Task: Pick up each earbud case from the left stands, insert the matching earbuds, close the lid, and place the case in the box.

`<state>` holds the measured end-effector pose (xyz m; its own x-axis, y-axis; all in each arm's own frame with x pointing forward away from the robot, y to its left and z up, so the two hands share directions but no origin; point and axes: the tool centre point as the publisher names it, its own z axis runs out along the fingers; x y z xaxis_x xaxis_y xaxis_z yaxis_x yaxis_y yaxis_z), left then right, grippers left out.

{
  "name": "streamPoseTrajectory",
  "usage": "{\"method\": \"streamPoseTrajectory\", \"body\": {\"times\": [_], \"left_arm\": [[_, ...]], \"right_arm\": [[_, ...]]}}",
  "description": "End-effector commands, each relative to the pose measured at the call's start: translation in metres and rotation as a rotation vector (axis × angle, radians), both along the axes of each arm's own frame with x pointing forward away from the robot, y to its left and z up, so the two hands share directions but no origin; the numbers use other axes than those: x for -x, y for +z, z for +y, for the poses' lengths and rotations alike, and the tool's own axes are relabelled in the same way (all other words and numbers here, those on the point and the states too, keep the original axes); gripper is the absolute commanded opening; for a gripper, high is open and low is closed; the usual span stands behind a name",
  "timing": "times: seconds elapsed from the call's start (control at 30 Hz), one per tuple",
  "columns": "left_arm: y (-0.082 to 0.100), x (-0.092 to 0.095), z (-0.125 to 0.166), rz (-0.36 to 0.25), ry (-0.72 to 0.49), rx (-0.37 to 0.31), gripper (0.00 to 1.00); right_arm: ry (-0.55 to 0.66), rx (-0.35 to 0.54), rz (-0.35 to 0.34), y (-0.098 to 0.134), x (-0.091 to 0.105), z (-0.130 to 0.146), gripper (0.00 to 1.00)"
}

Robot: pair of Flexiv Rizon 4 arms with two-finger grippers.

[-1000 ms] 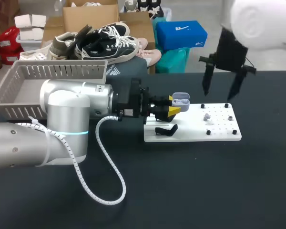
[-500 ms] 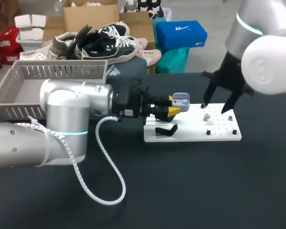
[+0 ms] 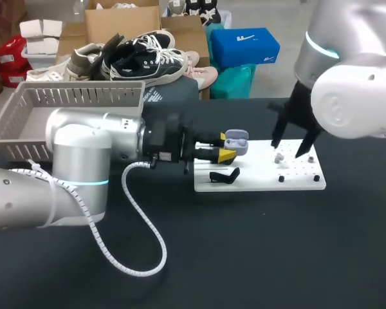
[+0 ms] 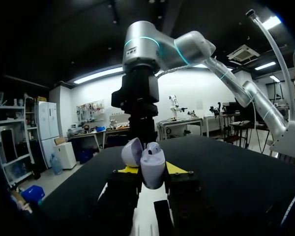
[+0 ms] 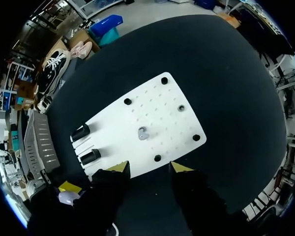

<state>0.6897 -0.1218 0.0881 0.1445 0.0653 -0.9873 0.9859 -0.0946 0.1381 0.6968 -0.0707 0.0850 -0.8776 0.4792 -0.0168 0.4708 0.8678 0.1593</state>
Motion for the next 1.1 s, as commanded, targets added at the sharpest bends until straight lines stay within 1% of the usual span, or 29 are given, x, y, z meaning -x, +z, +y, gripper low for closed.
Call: {"method": "streamPoseTrajectory", "body": {"times": [0.03,0.47,0.53,0.57,0.73,0.87,1.1], "left_arm": [[-0.001,0.005,0.006,-0.007,0.014,0.003,0.0],[-0.001,0.006,0.007,-0.01,0.025,0.004,0.0],[-0.001,0.006,0.007,-0.01,0.025,0.004,0.0],[-0.001,0.006,0.007,-0.01,0.025,0.004,0.0],[-0.001,0.006,0.007,-0.01,0.025,0.004,0.0],[-0.001,0.006,0.007,-0.01,0.025,0.004,0.0],[-0.001,0.006,0.007,-0.01,0.025,0.004,0.0]], "right_arm": [[-0.008,0.01,0.003,-0.005,-0.003,0.005,0.48],[-0.051,0.004,0.016,-0.025,-0.009,0.007,0.46],[-0.058,0.004,0.012,-0.028,-0.01,0.007,0.45],[-0.065,0.002,0.01,-0.029,-0.01,0.007,0.42],[-0.08,-0.003,0.004,-0.037,-0.013,0.006,0.39],[-0.072,-0.005,-0.001,-0.043,-0.014,0.005,0.39],[-0.035,-0.025,-0.028,-0.05,-0.016,0.004,0.37]]}}
